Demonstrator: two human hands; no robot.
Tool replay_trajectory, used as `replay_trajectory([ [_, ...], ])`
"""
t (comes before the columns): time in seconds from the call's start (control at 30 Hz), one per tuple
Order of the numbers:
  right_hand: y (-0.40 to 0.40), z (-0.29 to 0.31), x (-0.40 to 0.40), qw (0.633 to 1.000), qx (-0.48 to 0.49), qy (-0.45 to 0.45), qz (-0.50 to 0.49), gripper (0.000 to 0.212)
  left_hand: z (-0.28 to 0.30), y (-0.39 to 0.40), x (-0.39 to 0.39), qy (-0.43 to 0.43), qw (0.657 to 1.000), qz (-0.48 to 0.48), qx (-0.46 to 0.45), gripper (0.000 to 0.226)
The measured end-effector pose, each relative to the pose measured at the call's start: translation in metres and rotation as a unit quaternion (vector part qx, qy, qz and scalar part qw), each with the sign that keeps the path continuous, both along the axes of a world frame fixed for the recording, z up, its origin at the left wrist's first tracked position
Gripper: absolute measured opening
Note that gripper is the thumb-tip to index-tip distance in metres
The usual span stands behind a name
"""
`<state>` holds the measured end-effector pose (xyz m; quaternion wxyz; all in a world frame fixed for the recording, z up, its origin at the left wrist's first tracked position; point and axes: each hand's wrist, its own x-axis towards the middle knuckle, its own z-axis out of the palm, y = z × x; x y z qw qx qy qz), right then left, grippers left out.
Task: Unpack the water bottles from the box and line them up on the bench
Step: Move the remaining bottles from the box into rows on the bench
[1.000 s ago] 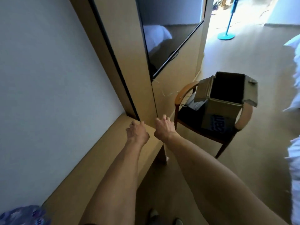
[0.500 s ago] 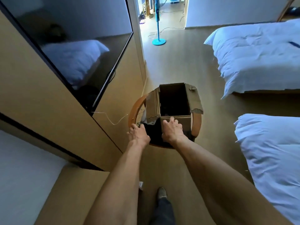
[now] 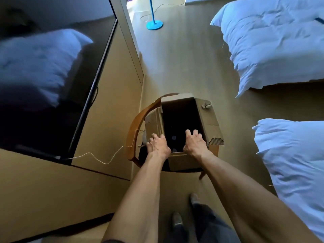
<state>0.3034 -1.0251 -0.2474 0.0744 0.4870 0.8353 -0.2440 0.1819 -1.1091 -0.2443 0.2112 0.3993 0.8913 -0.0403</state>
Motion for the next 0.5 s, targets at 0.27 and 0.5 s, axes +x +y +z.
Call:
replay_trajectory([
  [0.27,0.082,-0.084,-0.054,0.996,-0.081,-0.030,0.024,0.047,-0.065,0.094,-0.016,-0.057,0.998,0.015,0.011,0.040],
  [0.5,0.094,-0.158,-0.068,0.972,-0.153,-0.142,0.106,0.052,-0.115,0.135,-0.022,-0.129,0.990,0.012,-0.050,0.046],
])
